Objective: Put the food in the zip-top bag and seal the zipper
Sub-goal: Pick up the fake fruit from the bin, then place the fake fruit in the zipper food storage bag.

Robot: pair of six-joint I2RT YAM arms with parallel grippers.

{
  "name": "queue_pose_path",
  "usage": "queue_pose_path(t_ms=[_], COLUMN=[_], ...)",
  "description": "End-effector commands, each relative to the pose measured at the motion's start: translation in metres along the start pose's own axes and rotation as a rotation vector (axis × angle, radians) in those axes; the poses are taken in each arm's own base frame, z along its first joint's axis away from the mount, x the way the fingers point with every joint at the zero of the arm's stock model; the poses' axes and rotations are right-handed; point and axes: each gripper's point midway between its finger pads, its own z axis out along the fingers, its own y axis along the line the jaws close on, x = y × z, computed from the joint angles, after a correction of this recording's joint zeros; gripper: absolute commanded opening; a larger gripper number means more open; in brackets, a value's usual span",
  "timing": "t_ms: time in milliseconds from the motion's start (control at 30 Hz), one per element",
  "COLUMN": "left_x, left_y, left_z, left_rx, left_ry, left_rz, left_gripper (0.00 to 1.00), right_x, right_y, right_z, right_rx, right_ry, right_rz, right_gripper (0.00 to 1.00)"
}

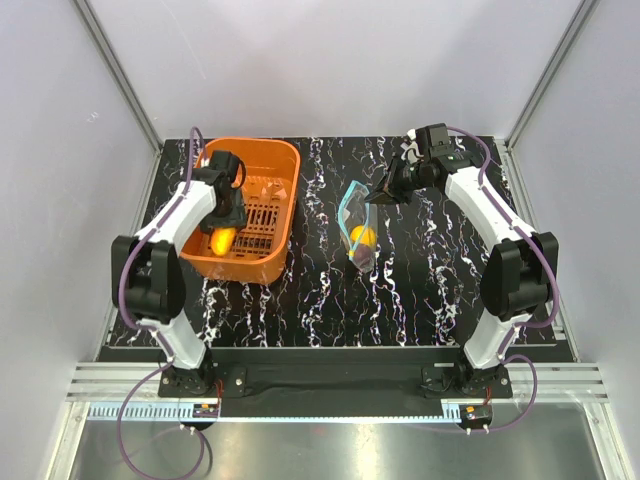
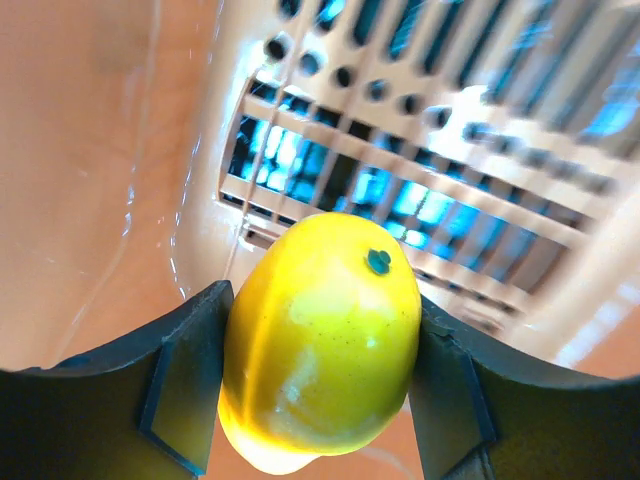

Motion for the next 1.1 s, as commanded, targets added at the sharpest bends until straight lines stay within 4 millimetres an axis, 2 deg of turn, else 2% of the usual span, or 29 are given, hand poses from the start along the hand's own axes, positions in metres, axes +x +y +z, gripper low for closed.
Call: queue_pose_path(t_ms=[0, 100, 133, 233, 367, 433, 500, 533, 600, 633, 767, 933, 1000, 1067], left_x=[-0.032, -0.044, -0.055, -0.067, -0.083, -0.084, -0.083, -0.083, -0.079, -0.08, -0.075, -0.066, -0.063, -0.059], left_y=[-0.023, -0.033, -0.037, -0.054, -0.103, -0.127, -0.145, -0.16, -0.18, -0.195, -0.235, -0.277, -0.29, -0.298], left_z=[-0.05, -0.075, -0.089, -0.118, -0.181, -0.205, -0.221, -0.235, -0.24, -0.255, -0.271, -0.27, -0.27, -0.265], left_rx=[0.106, 0.149, 0.175, 0.286, 0.564, 0.686, 0.778, 0.847, 0.92, 0.994, 1.177, 1.31, 1.342, 1.332], left_ry=[-0.161, -0.216, -0.256, -0.304, -0.401, -0.425, -0.418, -0.438, -0.413, -0.433, -0.381, -0.369, -0.379, -0.39], left_rz=[0.054, 0.086, 0.082, 0.086, 0.102, 0.1, 0.062, 0.063, 0.019, 0.023, -0.056, -0.092, -0.097, -0.076], left_gripper=[0.26, 0.26, 0.26, 0.26, 0.27, 0.27, 0.27, 0.27, 0.27, 0.27, 0.27, 0.28, 0.28, 0.28], right_x=[-0.006, -0.006, -0.005, -0.006, -0.009, -0.01, -0.009, -0.009, -0.007, -0.007, -0.009, -0.01, -0.008, -0.006], right_y=[0.018, 0.017, 0.017, 0.018, 0.022, 0.022, 0.02, 0.018, 0.018, 0.017, 0.023, 0.028, 0.033, 0.03], right_z=[-0.015, -0.015, -0.015, -0.016, -0.018, -0.017, -0.018, -0.017, -0.016, -0.016, -0.019, -0.027, -0.029, -0.028], right_rx=[-0.049, -0.051, -0.051, -0.053, -0.06, -0.054, -0.039, -0.033, -0.032, -0.031, -0.044, -0.043, -0.064, -0.06], right_ry=[-0.047, -0.05, -0.049, -0.056, -0.064, -0.059, -0.056, -0.054, -0.047, -0.048, -0.055, -0.074, -0.07, -0.064], right_rz=[-0.045, -0.044, -0.043, -0.05, -0.055, -0.048, -0.041, -0.037, -0.027, -0.023, -0.014, -0.009, -0.004, 0.006], right_gripper=[0.0, 0.0, 0.0, 0.0, 0.0, 0.0, 0.0, 0.0, 0.0, 0.0, 0.0, 0.0, 0.0, 0.0])
